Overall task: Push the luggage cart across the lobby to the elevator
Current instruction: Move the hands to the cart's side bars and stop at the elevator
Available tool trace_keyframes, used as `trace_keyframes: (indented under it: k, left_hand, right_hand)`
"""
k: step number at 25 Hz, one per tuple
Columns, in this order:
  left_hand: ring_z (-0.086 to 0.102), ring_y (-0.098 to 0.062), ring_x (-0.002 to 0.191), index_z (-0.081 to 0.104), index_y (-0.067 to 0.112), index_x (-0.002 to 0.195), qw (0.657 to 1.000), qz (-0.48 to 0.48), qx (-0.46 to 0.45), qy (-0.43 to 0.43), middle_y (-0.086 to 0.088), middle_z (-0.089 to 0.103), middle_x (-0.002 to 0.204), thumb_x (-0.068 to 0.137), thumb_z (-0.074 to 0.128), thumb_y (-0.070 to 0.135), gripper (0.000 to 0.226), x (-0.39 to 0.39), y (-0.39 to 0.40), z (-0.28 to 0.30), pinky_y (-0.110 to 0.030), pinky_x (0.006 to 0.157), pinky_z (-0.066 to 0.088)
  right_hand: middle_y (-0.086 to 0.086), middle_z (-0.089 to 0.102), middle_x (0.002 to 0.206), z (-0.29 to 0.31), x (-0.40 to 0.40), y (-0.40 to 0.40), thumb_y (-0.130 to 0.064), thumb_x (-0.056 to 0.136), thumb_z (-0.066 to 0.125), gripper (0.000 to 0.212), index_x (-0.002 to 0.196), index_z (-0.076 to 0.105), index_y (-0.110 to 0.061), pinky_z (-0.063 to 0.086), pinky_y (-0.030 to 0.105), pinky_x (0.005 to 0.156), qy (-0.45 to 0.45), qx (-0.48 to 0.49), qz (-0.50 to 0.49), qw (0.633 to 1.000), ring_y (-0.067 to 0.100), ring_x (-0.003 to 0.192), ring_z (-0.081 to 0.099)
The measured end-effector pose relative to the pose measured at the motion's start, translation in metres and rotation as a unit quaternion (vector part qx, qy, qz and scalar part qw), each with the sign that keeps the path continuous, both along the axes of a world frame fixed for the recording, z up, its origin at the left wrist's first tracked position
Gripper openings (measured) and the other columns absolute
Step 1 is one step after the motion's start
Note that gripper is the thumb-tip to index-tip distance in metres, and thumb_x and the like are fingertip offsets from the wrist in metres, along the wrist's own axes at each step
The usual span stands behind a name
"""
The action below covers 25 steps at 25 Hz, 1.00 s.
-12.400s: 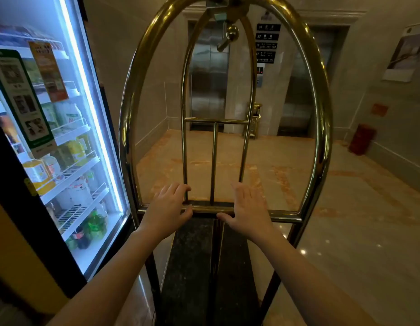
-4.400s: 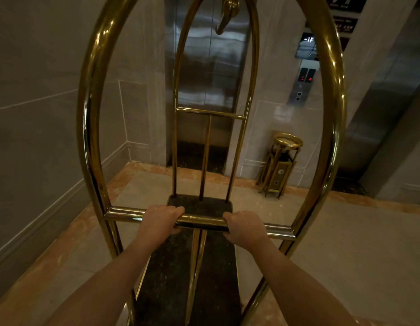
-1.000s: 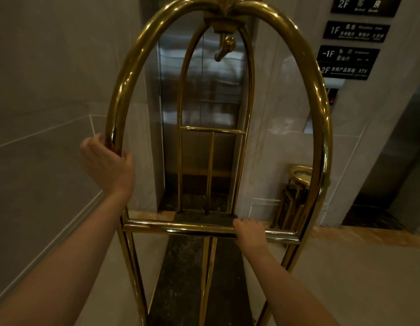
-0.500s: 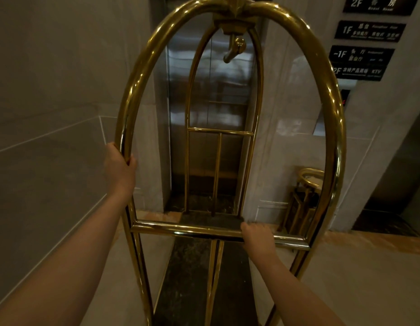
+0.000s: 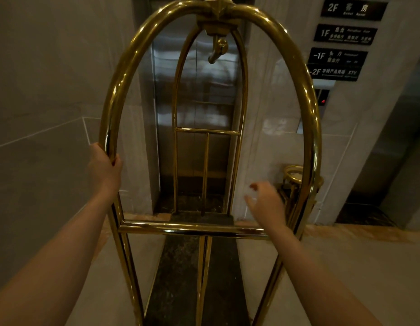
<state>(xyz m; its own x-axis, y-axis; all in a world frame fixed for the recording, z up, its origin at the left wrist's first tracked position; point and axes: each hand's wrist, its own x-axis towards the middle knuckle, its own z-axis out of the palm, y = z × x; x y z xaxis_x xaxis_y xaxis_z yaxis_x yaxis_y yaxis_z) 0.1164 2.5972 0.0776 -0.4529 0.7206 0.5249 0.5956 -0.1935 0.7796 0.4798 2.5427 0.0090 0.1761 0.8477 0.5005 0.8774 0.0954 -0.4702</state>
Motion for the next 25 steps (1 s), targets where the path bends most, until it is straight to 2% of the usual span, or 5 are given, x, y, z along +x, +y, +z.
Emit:
trace_keyframes:
  k: [3, 7, 11, 15, 25]
  left_hand:
    - [0.057, -0.029, 0.088, 0.04, 0.007, 0.118, 1.0, 0.004, 0.0, 0.007, -0.021, 0.057, 0.108, 0.093, 0.057, 0.012, 0.031, 0.0, 0.0, 0.0, -0.04, 0.07, 0.046]
    - [0.059, -0.037, 0.091, 0.039, 0.006, 0.12, 1.0, 0.013, 0.0, 0.008, -0.023, 0.058, 0.107, 0.093, 0.057, 0.012, 0.033, 0.002, 0.0, -0.002, -0.042, 0.068, 0.044]
    - [0.058, -0.042, 0.095, 0.04, 0.004, 0.12, 1.0, 0.02, 0.004, 0.01, -0.027, 0.057, 0.109, 0.093, 0.057, 0.013, 0.033, 0.004, 0.0, -0.001, -0.045, 0.069, 0.043]
    - [0.059, -0.043, 0.094, 0.04, 0.006, 0.119, 0.999, 0.034, -0.001, 0.005, -0.026, 0.059, 0.109, 0.094, 0.056, 0.016, 0.032, 0.004, 0.003, -0.002, -0.046, 0.069, 0.043]
    - [0.059, -0.039, 0.091, 0.041, 0.008, 0.117, 0.999, 0.044, 0.015, -0.01, -0.024, 0.059, 0.107, 0.093, 0.057, 0.016, 0.03, 0.009, 0.015, -0.004, -0.044, 0.068, 0.043]
  right_hand:
    - [0.016, 0.058, 0.102, 0.05, 0.033, -0.008, -0.005, 0.088, 0.066, 0.017, 0.103, 0.058, -0.004, 0.038, 0.028, 0.065, -0.05, 0.23, -0.112, 0.965, 0.028, 0.086, 0.057]
    - [0.019, 0.056, 0.103, 0.058, 0.055, -0.001, 0.002, 0.086, 0.062, 0.024, 0.108, 0.056, -0.004, 0.044, 0.036, 0.068, -0.077, 0.322, -0.184, 0.925, 0.03, 0.088, 0.052]
    - [0.022, 0.054, 0.114, 0.051, 0.071, 0.007, 0.001, 0.083, 0.066, 0.039, 0.117, 0.048, -0.003, 0.048, 0.047, 0.084, -0.022, 0.326, -0.22, 0.919, 0.034, 0.102, 0.051]
    - [0.021, 0.058, 0.12, 0.047, 0.071, 0.007, -0.002, 0.09, 0.063, 0.05, 0.134, 0.039, -0.006, 0.049, 0.041, 0.078, 0.139, 0.266, -0.169, 0.939, 0.037, 0.1, 0.062]
    - [0.021, 0.059, 0.119, 0.046, 0.072, 0.02, -0.004, 0.092, 0.061, 0.054, 0.138, 0.035, -0.009, 0.05, 0.045, 0.076, 0.139, 0.235, -0.187, 0.943, 0.041, 0.096, 0.064]
